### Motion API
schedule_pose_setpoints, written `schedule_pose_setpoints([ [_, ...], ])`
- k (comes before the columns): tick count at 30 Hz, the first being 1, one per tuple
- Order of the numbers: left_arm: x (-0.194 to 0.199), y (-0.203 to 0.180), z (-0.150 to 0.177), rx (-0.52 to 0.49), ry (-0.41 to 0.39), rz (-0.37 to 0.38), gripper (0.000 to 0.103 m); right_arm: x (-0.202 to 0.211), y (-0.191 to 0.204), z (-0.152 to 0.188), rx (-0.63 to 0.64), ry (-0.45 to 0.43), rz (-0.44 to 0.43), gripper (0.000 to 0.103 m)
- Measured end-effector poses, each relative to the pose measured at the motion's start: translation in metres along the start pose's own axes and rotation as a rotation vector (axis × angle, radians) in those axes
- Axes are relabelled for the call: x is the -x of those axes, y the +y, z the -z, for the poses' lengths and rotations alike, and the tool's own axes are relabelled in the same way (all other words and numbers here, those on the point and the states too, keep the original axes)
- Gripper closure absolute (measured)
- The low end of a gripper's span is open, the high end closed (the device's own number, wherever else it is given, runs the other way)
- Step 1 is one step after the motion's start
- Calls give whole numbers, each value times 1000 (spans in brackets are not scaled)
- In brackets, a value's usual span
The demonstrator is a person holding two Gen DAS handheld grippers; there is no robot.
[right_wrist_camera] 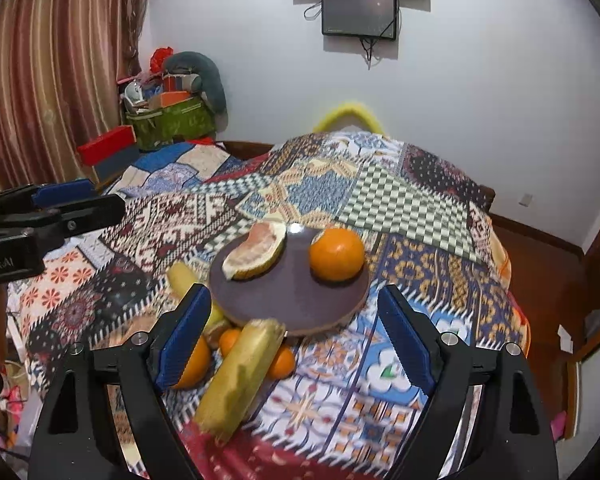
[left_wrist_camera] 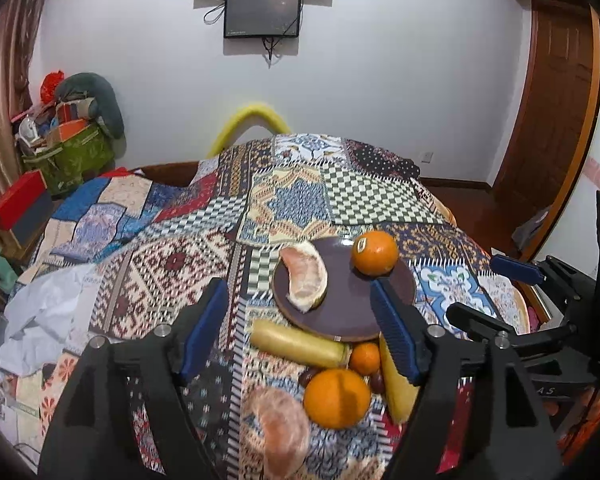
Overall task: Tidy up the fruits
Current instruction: 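Grasp the second pomelo segment with the left tool while the right tool grasps the bamboo shoot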
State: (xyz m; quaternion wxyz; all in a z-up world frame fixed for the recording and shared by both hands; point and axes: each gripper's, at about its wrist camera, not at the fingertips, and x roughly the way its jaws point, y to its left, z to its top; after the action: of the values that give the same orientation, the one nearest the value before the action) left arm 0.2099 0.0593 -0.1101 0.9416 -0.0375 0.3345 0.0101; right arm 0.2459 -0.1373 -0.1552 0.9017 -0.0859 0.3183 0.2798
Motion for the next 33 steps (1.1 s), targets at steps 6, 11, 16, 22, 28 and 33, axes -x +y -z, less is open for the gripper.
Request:
schedule_pose_setpoints([
  [6,0,12,29,17,55,-10,21,-8,12,27,-3,64,-4,19],
  [11,-10,22,59,60,124,-6,21,-19,23,51,-24,117,-19,19],
  [16,-25,28,87,89,201,-6,21,-36,28,66,-61,180,-52,20],
  [22,-36,29,111,90,260,-1,21,-47,31,72,-71,223,-84,39],
  [28,-44,24,125,78,287,8,29,-47,29,73,-96,233,-155,61],
  [33,-49,21,130,69,296,12,47,-40,28,76,-83,224,-138,66],
])
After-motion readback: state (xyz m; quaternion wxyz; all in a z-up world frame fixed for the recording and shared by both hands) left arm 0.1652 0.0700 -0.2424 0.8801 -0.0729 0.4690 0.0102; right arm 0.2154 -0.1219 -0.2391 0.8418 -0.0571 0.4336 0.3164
